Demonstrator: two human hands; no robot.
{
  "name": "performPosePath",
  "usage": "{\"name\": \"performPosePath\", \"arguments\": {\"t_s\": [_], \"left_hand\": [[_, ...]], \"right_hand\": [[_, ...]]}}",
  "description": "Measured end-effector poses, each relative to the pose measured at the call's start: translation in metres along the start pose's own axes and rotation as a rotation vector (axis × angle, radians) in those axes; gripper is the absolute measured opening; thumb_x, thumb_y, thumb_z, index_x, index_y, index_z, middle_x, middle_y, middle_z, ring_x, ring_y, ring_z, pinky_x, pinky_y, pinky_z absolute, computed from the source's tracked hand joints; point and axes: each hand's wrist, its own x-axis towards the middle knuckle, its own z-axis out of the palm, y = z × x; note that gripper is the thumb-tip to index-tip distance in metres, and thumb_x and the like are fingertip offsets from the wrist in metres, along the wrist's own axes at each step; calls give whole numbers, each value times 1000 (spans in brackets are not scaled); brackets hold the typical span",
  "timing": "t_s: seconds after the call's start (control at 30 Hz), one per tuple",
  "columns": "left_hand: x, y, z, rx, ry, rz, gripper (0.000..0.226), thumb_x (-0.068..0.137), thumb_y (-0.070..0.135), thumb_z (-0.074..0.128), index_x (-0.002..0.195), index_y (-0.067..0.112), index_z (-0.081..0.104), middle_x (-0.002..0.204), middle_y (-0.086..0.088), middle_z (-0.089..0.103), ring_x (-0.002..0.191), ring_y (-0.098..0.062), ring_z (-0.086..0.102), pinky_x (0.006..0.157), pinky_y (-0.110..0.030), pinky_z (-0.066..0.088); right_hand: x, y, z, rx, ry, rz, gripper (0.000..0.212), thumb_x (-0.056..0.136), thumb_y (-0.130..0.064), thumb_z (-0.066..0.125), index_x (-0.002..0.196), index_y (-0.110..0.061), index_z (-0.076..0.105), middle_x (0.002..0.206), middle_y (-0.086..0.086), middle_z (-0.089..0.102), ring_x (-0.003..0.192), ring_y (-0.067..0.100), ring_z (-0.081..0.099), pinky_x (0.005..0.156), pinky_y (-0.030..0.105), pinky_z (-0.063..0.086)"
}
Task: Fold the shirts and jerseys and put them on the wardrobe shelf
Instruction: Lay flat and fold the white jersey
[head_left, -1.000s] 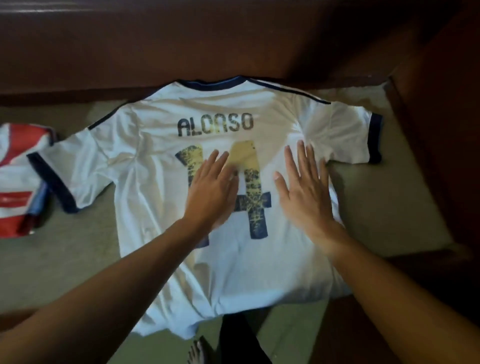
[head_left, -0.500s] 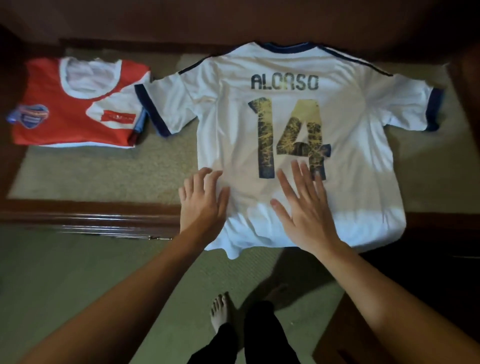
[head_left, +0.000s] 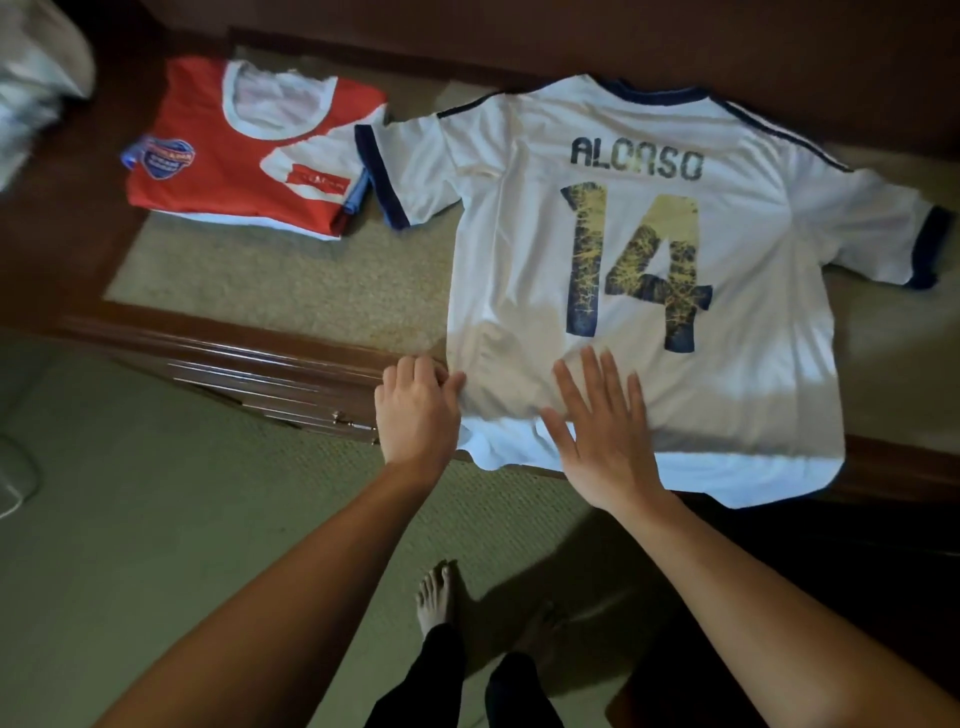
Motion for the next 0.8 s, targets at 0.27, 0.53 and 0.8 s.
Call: {"name": "performPosePath", "arguments": {"t_s": [0.27, 0.53, 0.8], "left_hand": [[-5, -14, -17, -178, -26, -150, 15, 99, 23, 56, 96, 10, 62, 96, -5, 67, 88, -31, 61, 69, -41, 43], [-39, -7, -3, -151, -337, -191, 31, 91, 51, 61, 83, 22, 67, 82, -3, 73, 80, -29, 67, 68, -35, 50], [-40, -11, 7, -324, -286, -261, 30, 87, 50, 66, 76, 23, 71, 69, 6, 71, 76, -21, 68, 71, -39, 55]], "right_hand": [[-4, -5, 3, 47, -47, -1, 67, 104, -58, 9, 163, -26, 10, 171, 4, 2, 157, 24, -5, 125, 54, 2], [-5, -10, 3, 98, -17, 13, 68, 105, -58, 15, 163, -23, 14, 171, 5, 2, 157, 25, -6, 125, 56, 2], [-3, -16, -5, 157, 133, -3, 61, 107, -48, 30, 160, -20, 26, 170, 5, 8, 157, 23, 0, 124, 54, 9]]}}
